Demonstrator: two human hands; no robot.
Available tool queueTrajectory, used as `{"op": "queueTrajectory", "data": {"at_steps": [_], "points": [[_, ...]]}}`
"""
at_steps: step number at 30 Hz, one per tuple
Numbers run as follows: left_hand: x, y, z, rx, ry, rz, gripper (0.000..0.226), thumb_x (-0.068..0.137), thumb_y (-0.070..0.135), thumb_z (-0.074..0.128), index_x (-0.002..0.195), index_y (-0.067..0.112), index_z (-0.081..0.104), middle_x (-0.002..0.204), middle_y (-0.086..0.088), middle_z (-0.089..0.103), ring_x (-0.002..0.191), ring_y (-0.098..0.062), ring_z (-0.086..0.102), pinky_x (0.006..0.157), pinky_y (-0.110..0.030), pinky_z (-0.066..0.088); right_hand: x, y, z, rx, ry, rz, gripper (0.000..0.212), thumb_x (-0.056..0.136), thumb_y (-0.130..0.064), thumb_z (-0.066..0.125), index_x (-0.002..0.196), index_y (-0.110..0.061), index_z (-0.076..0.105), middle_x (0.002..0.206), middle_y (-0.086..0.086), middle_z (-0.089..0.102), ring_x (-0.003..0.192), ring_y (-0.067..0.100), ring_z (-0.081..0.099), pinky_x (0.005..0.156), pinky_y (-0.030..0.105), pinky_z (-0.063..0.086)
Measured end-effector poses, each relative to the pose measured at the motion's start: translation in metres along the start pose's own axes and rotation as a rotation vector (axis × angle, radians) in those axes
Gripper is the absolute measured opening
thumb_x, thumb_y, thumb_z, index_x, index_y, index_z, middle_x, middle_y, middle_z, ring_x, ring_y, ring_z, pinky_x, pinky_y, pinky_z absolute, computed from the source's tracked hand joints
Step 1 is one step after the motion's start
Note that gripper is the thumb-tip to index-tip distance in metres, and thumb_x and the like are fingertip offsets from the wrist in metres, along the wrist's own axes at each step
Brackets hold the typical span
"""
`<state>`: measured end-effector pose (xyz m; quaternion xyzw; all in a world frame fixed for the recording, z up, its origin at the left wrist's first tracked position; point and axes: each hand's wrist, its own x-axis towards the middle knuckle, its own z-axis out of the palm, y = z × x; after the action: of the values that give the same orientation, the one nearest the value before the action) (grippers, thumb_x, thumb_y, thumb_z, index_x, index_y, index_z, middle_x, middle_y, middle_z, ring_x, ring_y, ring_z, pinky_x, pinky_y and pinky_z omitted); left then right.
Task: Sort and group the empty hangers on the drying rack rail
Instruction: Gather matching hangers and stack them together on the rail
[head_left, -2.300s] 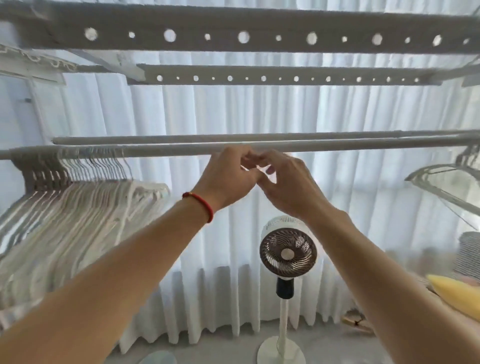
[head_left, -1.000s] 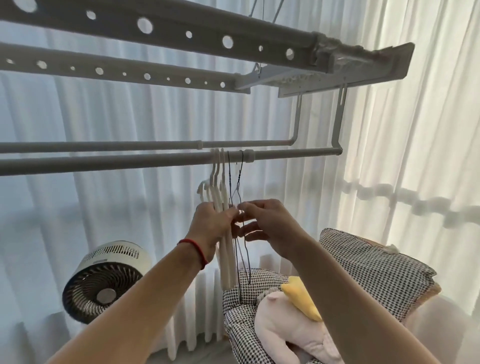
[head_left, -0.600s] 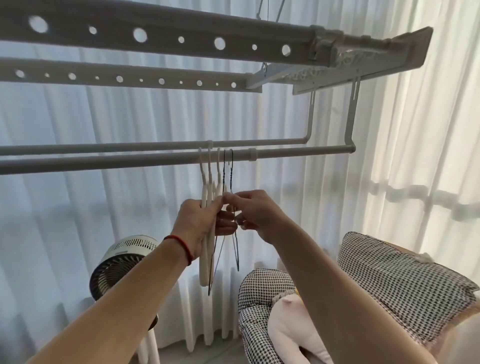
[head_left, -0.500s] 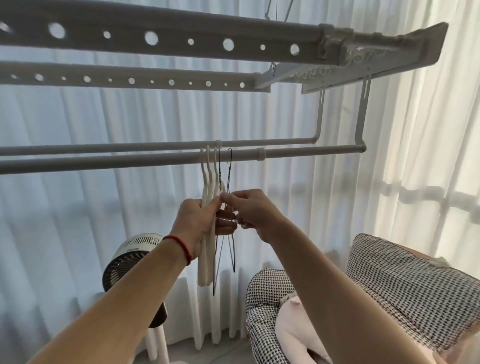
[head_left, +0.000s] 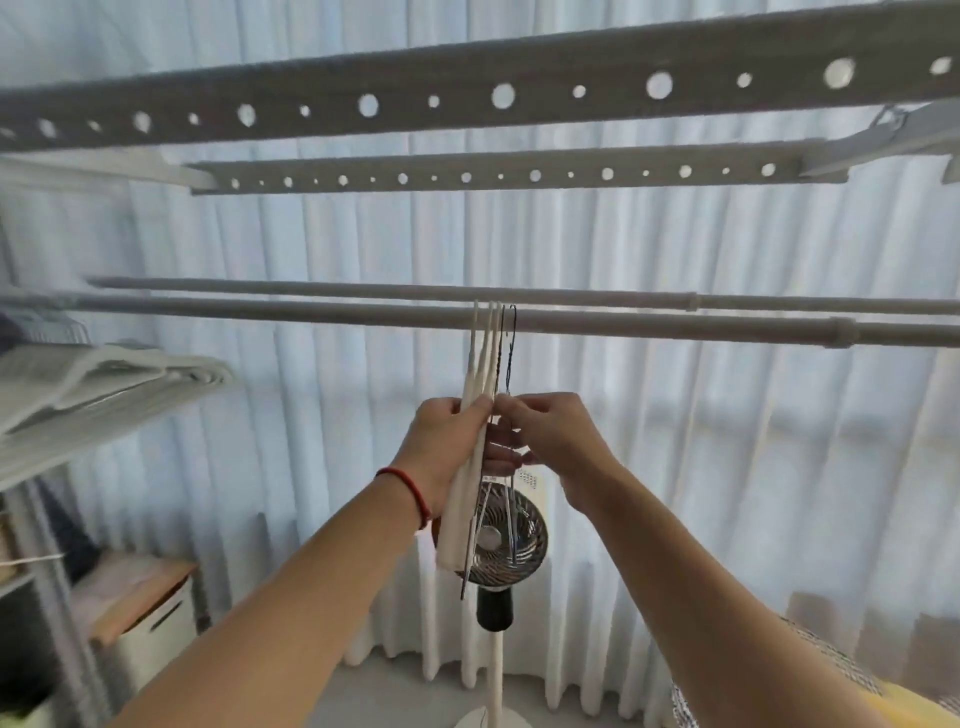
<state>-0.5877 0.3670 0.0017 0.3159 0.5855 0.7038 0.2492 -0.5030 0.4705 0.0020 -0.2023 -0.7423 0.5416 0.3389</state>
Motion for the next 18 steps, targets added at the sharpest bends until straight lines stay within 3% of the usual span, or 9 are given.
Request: {"op": "queueTrajectory", "data": {"at_steps": [5,11,15,18], "points": [[0.011,0.012,-0.083,-0.024,0.024,-0.003,0.029,0.103,0.017,0.053,0.102,-0.009,0.067,0.076,-0.021,0.075,0.061,-0.032,0.074,0.051,-0.031,0.058,0.021,-0.011,0.083,-0.024,-0.037,-0.045,0.033,0.095,-0.033,0.067,0.081,-0.005,0.078,0.07,0.01,0.074,0.062,0.018,0.064,0.068,0.047,0.061],[0.025,0.024,-0.191,0.024,0.046,0.0,0.027,0.101,0.017,0.054,0.1,-0.005,0.07,0.081,-0.024,0.076,0.071,-0.039,0.076,0.057,-0.034,0.06,0.04,-0.022,0.19,0.026,-0.066,-0.052,0.034,0.096,-0.032,0.065,0.075,-0.008,0.077,0.059,-0.002,0.067,0.056,0.014,0.06,0.06,0.035,0.054],[0.033,0.026,-0.262,0.076,0.112,0.049,0.025,0.098,0.02,0.059,0.102,-0.002,0.071,0.079,-0.019,0.077,0.068,-0.036,0.076,0.058,-0.035,0.061,0.053,-0.027,0.265,0.016,-0.053,-0.071,0.035,0.099,-0.035,0.06,0.077,-0.014,0.078,0.063,-0.005,0.072,0.054,0.005,0.063,0.053,0.018,0.048],[0.037,0.026,-0.309,0.222,0.255,0.134,0.028,0.091,0.028,0.067,0.111,0.007,0.067,0.08,-0.009,0.078,0.062,-0.027,0.075,0.057,-0.032,0.059,0.065,-0.031,0.314,-0.036,-0.056,-0.077,0.034,0.098,-0.034,0.058,0.078,-0.014,0.078,0.073,0.004,0.075,0.062,0.01,0.062,0.059,0.029,0.05]]}}
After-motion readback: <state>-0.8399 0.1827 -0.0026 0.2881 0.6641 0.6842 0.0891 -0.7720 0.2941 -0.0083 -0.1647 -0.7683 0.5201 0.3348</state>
